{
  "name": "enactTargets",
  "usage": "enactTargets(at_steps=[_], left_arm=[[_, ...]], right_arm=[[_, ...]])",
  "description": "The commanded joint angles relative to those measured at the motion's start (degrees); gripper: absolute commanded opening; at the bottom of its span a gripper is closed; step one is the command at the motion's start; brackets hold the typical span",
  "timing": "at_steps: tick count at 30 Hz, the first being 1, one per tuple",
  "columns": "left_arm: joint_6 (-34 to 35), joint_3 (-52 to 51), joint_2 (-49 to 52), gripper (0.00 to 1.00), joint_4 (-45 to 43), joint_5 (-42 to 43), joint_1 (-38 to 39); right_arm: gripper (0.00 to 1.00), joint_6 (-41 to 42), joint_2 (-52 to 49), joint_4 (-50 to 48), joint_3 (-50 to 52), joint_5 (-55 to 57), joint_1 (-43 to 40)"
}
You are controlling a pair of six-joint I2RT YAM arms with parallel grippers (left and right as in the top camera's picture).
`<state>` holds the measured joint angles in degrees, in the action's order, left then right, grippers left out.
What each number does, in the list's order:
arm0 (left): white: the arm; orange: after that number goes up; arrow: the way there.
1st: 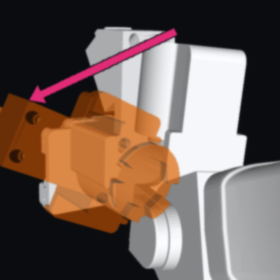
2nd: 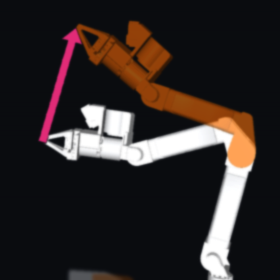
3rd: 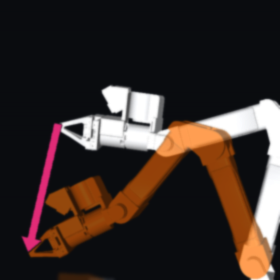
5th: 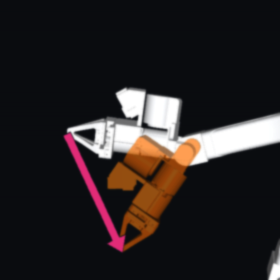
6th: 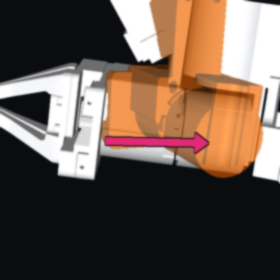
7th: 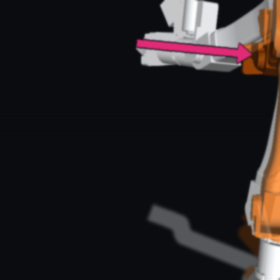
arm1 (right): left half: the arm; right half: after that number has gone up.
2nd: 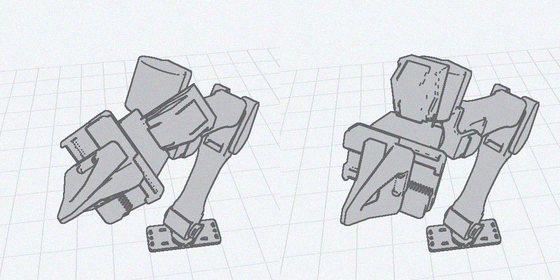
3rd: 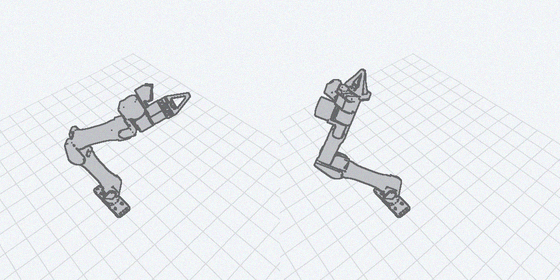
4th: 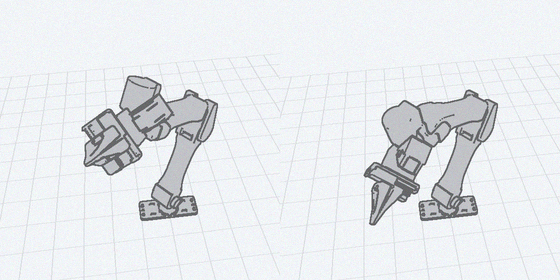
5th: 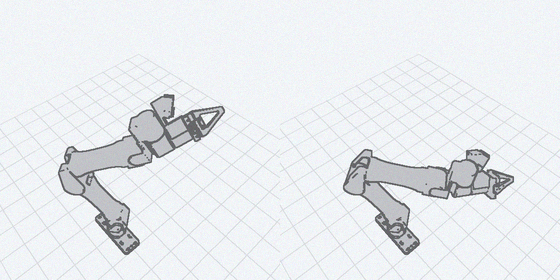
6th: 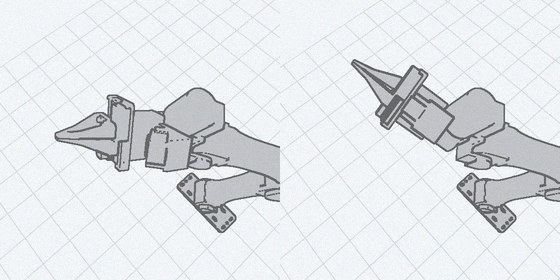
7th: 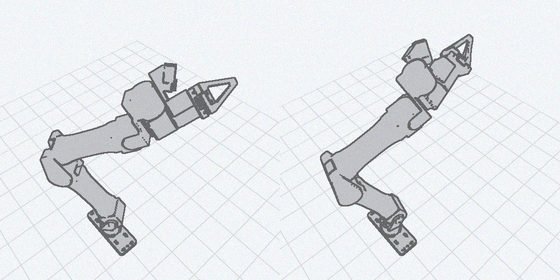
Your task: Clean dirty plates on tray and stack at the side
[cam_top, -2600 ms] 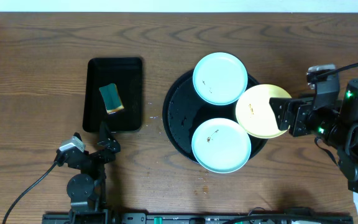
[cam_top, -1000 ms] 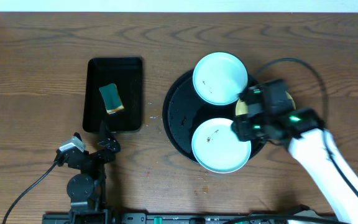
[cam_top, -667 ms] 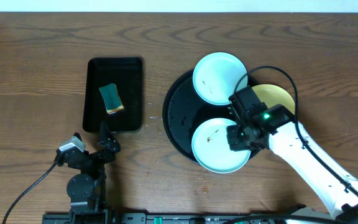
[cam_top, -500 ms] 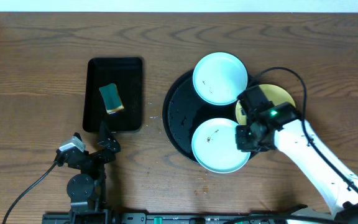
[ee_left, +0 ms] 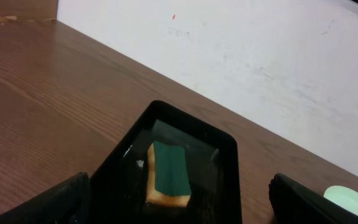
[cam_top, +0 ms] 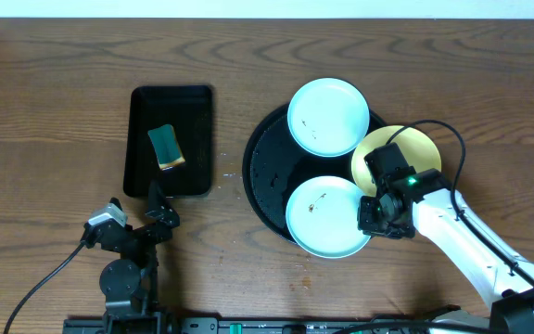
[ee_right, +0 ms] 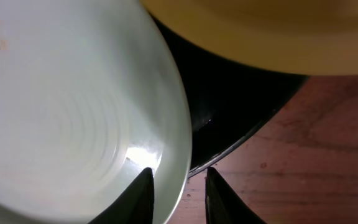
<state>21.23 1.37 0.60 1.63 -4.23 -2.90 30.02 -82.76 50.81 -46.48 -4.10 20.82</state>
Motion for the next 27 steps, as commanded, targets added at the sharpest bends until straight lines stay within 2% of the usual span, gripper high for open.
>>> enactTargets(at_steps=[1, 4, 7, 11, 19, 27], left_arm=[[0.5, -1.1, -0.3, 0.91, 2.2, -0.5, 0.1], [0.5, -1.1, -0.3, 0.91, 2.2, -0.5, 0.1], [0.5, -1.1, -0.3, 0.91, 2.2, -0.5, 0.1], [0.5, -1.1, -0.3, 0.91, 2.2, -0.5, 0.1], [0.5, -1.1, -0.3, 0.91, 2.2, -0.5, 0.1], [0.5, -1.1, -0.3, 0.91, 2.2, -0.5, 0.1]], right_arm=[[0.24, 1.5, 0.5, -0.5, 1.6, -1.0, -0.9], [0.17, 2.8, 0.5, -3.1, 3.3, -1.1, -0.9], [0.01, 2.8, 0.5, -5.3, 4.2, -1.4, -0.9], [0.01, 2.6, 0.5, -9.3, 4.2, -1.3, -0.9], [0.01, -8.1, 0.5, -20.1, 4.2, -1.3, -0.9], [0.01, -9.1, 0.5, -21.7, 4.2, -1.3, -0.9]])
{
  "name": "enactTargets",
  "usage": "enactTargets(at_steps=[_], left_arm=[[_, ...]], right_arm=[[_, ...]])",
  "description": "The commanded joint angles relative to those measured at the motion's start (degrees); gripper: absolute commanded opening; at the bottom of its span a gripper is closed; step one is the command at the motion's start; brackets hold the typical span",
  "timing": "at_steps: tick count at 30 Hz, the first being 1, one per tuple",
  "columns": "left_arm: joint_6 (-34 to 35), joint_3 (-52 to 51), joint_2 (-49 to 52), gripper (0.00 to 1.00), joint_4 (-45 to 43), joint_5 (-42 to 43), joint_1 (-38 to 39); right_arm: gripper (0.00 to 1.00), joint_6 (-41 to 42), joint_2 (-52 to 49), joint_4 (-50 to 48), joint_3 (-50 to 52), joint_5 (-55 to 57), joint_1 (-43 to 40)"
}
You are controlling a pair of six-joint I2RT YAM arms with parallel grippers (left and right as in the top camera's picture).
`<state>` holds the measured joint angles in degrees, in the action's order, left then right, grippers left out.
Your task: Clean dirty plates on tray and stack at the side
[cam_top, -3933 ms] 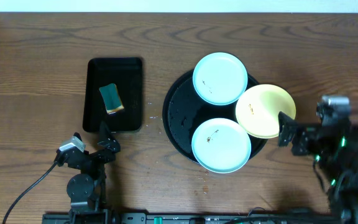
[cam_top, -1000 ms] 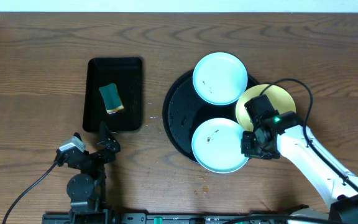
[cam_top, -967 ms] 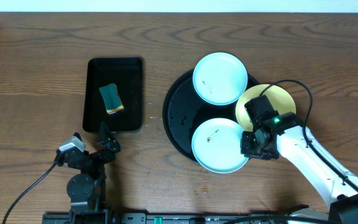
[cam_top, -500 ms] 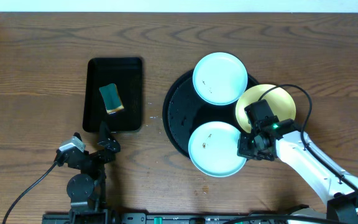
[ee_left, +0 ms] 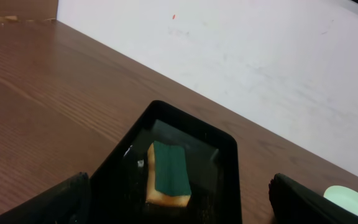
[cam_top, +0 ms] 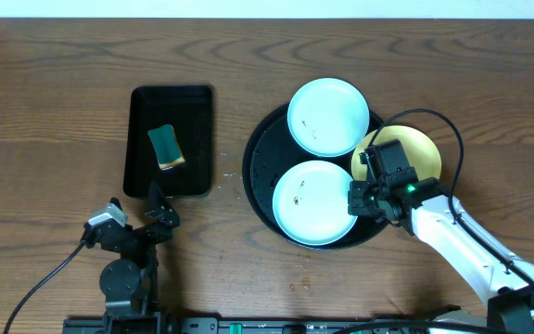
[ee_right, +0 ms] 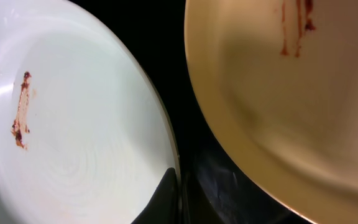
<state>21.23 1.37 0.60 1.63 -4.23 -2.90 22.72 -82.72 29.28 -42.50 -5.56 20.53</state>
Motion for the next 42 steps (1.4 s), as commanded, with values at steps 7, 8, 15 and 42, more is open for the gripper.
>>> enactTargets(at_steps=[7, 8, 15, 42], left_arm=[[0.5, -1.1, -0.3, 0.91, 2.2, -0.5, 0.1], [0.5, -1.1, -0.3, 0.91, 2.2, -0.5, 0.1], [0.5, -1.1, -0.3, 0.91, 2.2, -0.5, 0.1], [0.5, -1.1, -0.3, 0.91, 2.2, -0.5, 0.1]], right_arm=[[0.01, -1.8, 0.5, 0.0, 0.2, 0.2, -0.6], [0.01, -1.8, 0.5, 0.1, 0.2, 0.2, -0.6], [0.01, -1.8, 0.5, 0.3, 0.2, 0.2, -0.6], [0.01, -2.3, 0.5, 1.7, 0.2, 0.2, -0.6]])
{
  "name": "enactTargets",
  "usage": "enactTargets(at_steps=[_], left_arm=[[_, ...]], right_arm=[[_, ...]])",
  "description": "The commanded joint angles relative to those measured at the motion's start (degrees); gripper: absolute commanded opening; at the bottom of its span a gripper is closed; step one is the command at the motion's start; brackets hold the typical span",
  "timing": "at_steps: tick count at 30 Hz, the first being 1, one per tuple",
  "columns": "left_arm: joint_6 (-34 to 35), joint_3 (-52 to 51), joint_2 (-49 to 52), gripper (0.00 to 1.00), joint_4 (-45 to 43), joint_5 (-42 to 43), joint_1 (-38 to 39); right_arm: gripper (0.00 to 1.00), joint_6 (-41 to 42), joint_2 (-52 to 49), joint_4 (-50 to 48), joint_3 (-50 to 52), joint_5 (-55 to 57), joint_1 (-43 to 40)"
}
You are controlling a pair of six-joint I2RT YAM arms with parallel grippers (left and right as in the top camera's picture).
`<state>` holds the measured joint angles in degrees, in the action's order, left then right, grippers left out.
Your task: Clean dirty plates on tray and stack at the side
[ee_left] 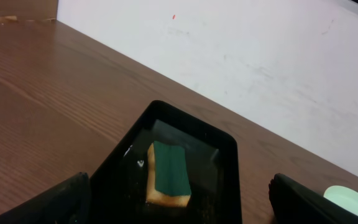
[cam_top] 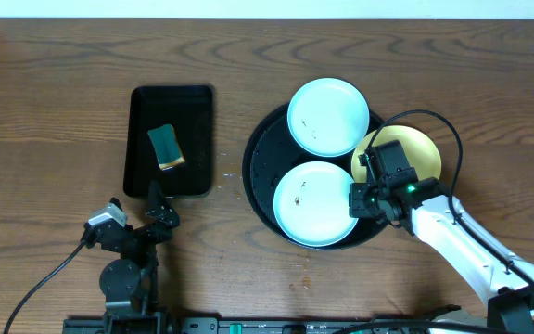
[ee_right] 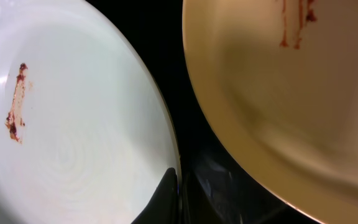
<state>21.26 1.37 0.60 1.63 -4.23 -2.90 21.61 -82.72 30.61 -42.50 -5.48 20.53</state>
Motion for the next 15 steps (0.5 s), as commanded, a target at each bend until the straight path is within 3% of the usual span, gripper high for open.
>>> enactTargets(at_steps=[1, 15], left_arm=[[0.5, -1.1, -0.3, 0.91, 2.2, -0.5, 0.1], [0.5, -1.1, -0.3, 0.91, 2.2, -0.5, 0.1]], right_arm=[[0.01, -1.1, 0.4, 0.5, 0.2, 0.1, -0.6], [0.01, -1.1, 0.4, 0.5, 0.2, 2.2, -0.6]])
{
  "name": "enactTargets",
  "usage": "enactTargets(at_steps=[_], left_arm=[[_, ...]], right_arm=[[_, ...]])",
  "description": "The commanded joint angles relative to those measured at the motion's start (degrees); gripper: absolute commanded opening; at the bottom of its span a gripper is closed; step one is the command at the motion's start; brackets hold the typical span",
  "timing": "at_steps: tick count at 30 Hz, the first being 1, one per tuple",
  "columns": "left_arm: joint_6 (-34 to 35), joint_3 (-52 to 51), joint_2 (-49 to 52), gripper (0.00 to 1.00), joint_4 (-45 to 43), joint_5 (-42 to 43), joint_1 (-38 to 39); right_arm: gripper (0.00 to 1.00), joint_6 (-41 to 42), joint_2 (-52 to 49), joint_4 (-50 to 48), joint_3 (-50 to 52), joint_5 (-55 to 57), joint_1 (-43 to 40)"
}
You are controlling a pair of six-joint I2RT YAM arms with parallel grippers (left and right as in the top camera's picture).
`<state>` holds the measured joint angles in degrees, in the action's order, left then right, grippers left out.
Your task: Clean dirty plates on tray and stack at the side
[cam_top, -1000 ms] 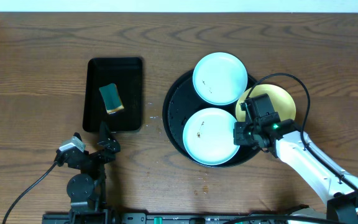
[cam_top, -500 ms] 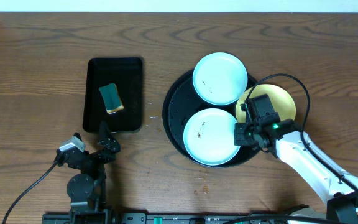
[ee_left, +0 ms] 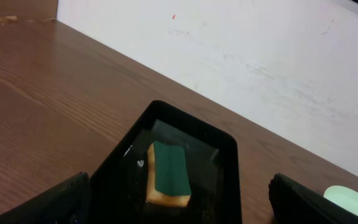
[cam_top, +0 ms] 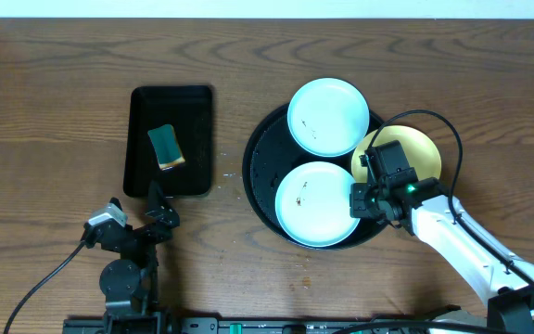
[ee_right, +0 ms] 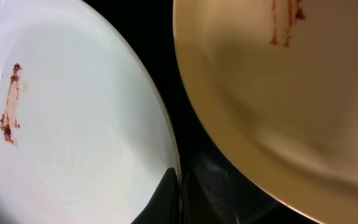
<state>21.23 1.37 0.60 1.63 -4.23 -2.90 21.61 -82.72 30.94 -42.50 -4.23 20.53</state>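
A round black tray (cam_top: 260, 167) holds two pale blue plates and, at its right rim, a yellow plate (cam_top: 413, 148). The far pale plate (cam_top: 328, 116) lies free. My right gripper (cam_top: 360, 199) is shut on the right rim of the near pale plate (cam_top: 315, 206). In the right wrist view the gripper (ee_right: 178, 186) pinches that rim; the plate (ee_right: 73, 124) bears a red smear, and so does the yellow plate (ee_right: 278, 81). My left gripper (cam_top: 158, 209) stands open near the table's front, its fingers (ee_left: 55, 199) wide apart.
A rectangular black tray (cam_top: 139, 139) at the left holds a green and yellow sponge (cam_top: 165, 147), seen ahead of the left gripper as the sponge (ee_left: 169, 174). A white wall (ee_left: 260, 62) runs behind the table. Bare wood surrounds both trays.
The right wrist view has shifted a little, with the yellow plate slightly further left in it. The right gripper stays shut on the near plate's rim. The left arm has not moved.
The right gripper first stood open astride the rim of the near pale plate, which overhung the tray's front right edge. Then it was shut on that rim and the plate lay further left, within the tray. It has stayed there almost unmoved.
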Motion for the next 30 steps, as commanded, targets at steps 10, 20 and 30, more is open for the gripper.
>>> enactTargets(at_steps=[10, 20, 30], left_arm=[[0.5, -1.1, -0.3, 0.91, 2.2, -0.5, 0.1], [0.5, -1.1, -0.3, 0.91, 2.2, -0.5, 0.1], [0.5, -1.1, -0.3, 0.91, 2.2, -0.5, 0.1]], right_arm=[[0.18, -1.1, 0.4, 0.1, 0.2, 1.0, -0.6], [0.31, -1.1, 0.4, 0.1, 0.2, 1.0, -0.6], [0.32, -1.1, 0.4, 0.2, 0.2, 1.0, -0.6]])
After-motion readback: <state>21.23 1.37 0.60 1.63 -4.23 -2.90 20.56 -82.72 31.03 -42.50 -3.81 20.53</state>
